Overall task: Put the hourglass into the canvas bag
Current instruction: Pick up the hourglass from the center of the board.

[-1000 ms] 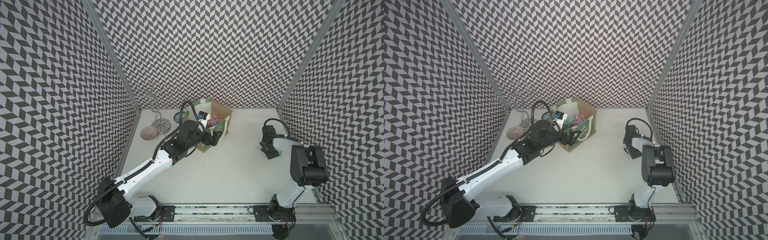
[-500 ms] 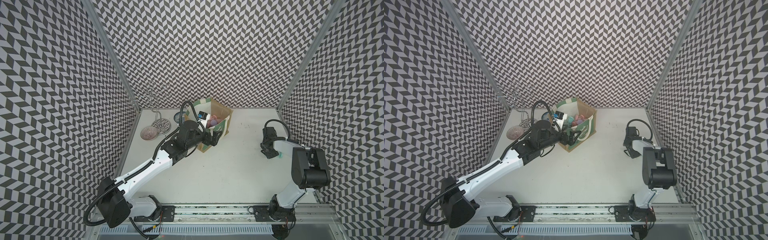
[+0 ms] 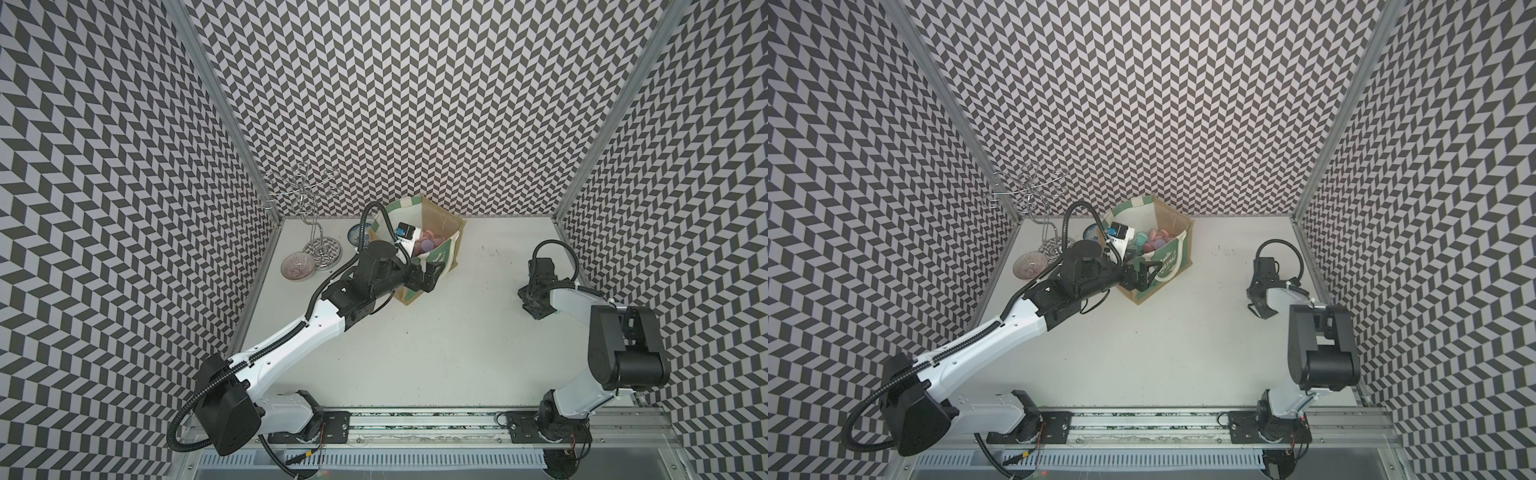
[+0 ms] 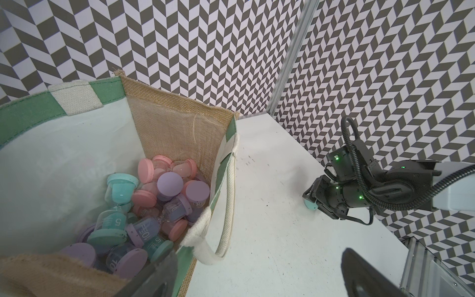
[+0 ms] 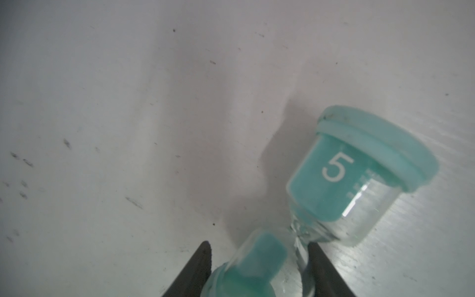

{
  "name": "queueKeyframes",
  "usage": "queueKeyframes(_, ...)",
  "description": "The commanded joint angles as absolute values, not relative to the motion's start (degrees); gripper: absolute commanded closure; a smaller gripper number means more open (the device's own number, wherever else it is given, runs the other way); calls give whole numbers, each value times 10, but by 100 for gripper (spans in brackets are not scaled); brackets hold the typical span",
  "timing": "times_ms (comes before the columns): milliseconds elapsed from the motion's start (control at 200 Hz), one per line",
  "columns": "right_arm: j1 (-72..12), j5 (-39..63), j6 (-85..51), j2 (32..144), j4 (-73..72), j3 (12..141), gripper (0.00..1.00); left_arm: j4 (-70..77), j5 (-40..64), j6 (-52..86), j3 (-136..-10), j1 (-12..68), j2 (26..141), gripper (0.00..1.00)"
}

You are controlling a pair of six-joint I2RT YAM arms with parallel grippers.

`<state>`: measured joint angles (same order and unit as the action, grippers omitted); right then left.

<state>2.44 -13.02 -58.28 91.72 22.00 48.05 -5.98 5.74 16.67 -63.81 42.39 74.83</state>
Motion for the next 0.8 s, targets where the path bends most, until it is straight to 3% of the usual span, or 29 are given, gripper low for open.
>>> queueKeyframes(0, 25, -119, -546, 885, 186, 470, 69, -41, 61, 176, -635, 427, 749, 1)
queueKeyframes(556, -95, -47, -397, 809, 164, 437, 69, -51, 48, 183, -630, 400, 731, 1)
queueKeyframes(791, -154, 32, -352, 769, 133, 416, 68, -50, 79, 208, -621, 372, 709, 1)
